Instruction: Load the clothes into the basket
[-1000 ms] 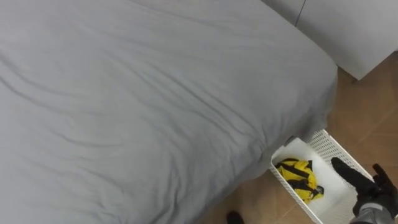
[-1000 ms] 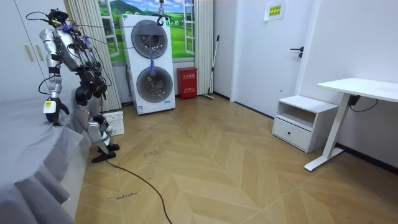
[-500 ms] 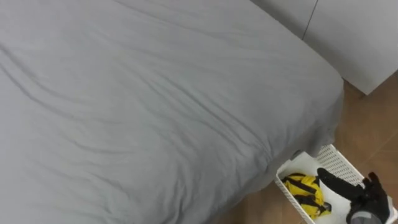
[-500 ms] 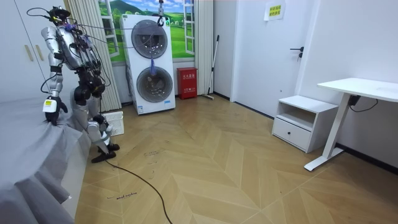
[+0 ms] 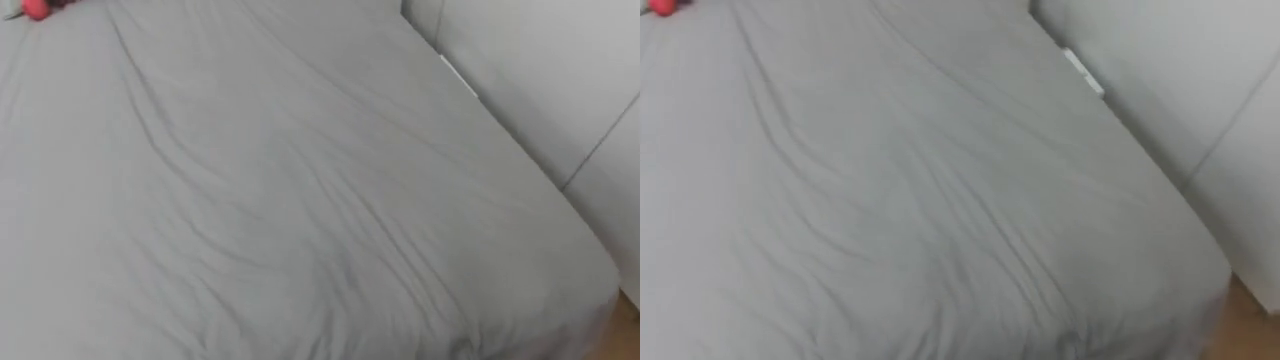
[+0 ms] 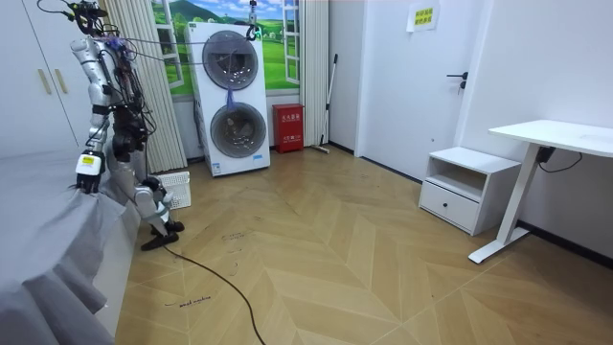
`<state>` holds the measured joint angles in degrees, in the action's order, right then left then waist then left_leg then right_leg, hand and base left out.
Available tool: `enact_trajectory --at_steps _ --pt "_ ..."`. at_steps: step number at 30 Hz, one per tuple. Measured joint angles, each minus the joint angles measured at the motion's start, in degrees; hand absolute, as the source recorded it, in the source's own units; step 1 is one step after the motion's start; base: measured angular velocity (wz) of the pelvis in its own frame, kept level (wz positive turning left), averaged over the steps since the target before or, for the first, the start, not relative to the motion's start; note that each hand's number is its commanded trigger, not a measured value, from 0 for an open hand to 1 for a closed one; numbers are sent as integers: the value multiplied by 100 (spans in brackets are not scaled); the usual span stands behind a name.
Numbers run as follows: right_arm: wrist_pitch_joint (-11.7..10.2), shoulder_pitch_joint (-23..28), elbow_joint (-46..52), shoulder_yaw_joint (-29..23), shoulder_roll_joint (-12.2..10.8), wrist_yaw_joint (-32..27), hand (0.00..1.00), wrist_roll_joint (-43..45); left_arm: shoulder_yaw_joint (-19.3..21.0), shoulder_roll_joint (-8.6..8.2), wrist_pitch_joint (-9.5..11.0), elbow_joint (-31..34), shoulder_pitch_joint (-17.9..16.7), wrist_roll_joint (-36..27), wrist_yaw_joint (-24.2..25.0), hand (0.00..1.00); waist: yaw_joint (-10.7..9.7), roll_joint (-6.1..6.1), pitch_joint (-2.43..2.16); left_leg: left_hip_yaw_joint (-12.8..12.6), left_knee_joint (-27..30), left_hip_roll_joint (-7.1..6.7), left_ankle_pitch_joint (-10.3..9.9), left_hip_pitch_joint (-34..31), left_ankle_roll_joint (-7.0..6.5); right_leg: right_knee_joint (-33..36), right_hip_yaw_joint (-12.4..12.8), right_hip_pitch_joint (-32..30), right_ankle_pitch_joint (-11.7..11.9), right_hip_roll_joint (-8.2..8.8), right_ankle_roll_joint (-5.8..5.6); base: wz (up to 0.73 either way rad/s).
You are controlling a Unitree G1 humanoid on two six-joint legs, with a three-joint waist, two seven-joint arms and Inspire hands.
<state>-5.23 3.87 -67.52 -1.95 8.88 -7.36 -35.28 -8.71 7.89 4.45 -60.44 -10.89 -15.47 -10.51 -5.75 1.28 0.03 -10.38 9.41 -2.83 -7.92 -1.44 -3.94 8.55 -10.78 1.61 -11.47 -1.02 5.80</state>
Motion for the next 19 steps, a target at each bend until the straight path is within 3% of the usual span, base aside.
enact_trajectory --at_steps 8,13,19 --pt "431 -44 -379 81 -70 259 0 159 369 -67 68 -50 102 16 158 0 207 -174 15 288 4 -76 -9 16 12 -81 -369 189 -28 24 -20 26" --pt "472 -45 -349 276 -80 280 0 436 666 -140 146 -90 125 333 387 0 465 -239 25 302 10 -107 -15 142 3 -87 -411 285 -70 80 -77 3" --pt "474 -59 -354 465 -144 389 0 781 799 -202 200 -33 124 712 510 0 481 -281 23 306 10 -151 -38 174 -32 -73 -577 364 -114 135 -141 14"
